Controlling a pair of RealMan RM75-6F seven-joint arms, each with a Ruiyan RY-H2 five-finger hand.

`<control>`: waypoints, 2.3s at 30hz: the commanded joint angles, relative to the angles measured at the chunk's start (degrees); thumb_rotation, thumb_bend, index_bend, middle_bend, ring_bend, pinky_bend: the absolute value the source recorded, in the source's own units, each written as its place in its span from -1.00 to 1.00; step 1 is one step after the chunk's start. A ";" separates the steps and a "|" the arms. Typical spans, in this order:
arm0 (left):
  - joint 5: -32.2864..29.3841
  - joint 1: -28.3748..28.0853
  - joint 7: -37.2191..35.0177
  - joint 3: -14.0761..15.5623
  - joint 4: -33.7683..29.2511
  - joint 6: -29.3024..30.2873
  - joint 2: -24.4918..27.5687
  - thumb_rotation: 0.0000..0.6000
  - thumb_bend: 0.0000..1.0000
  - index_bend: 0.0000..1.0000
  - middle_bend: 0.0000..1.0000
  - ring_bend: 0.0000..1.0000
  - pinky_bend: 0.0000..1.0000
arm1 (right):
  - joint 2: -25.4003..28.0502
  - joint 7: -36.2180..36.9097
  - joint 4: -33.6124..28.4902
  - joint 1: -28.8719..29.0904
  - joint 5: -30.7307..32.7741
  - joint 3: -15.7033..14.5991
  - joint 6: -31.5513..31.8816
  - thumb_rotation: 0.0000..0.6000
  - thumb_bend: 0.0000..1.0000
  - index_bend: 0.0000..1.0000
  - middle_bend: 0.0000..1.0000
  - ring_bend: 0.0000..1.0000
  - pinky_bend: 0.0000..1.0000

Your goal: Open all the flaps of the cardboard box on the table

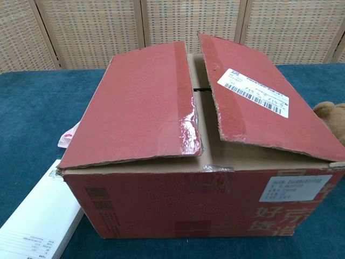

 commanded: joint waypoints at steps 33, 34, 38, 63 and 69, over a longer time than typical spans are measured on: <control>2.76 -1.88 4.41 1.87 -1.66 -3.13 0.15 1.00 -0.13 -0.99 -1.00 -1.00 -1.00 | 5.87 19.42 -2.59 8.70 -13.40 1.05 -7.55 1.00 0.47 -0.83 -0.86 -1.00 -0.99; 2.86 -1.96 4.65 1.93 -1.77 -3.19 0.11 1.00 -0.13 -0.99 -1.00 -1.00 -1.00 | 6.13 21.01 -2.59 9.53 -14.40 1.13 -8.04 1.00 0.53 -0.80 -0.84 -1.00 -0.99; 2.95 -2.56 5.81 2.00 -2.42 -3.81 0.07 1.00 -0.13 -0.99 -1.00 -1.00 -1.00 | 6.56 27.35 -2.92 14.83 -20.23 2.13 -10.03 1.00 0.85 -0.70 -0.76 -1.00 -0.99; -1.11 -5.83 11.50 2.20 -3.31 -8.28 -0.51 1.00 -0.13 -0.99 -1.00 -1.00 -1.00 | 4.69 31.77 -6.30 31.33 -26.52 1.36 -21.81 1.00 1.00 -0.48 -0.55 -1.00 -0.99; -2.05 -6.64 13.08 2.19 -3.10 -8.77 -1.23 1.00 -0.13 -0.99 -1.00 -1.00 -1.00 | 3.79 27.79 -7.99 33.26 -24.29 1.11 -24.90 1.00 1.00 -0.48 -0.54 -1.00 -0.99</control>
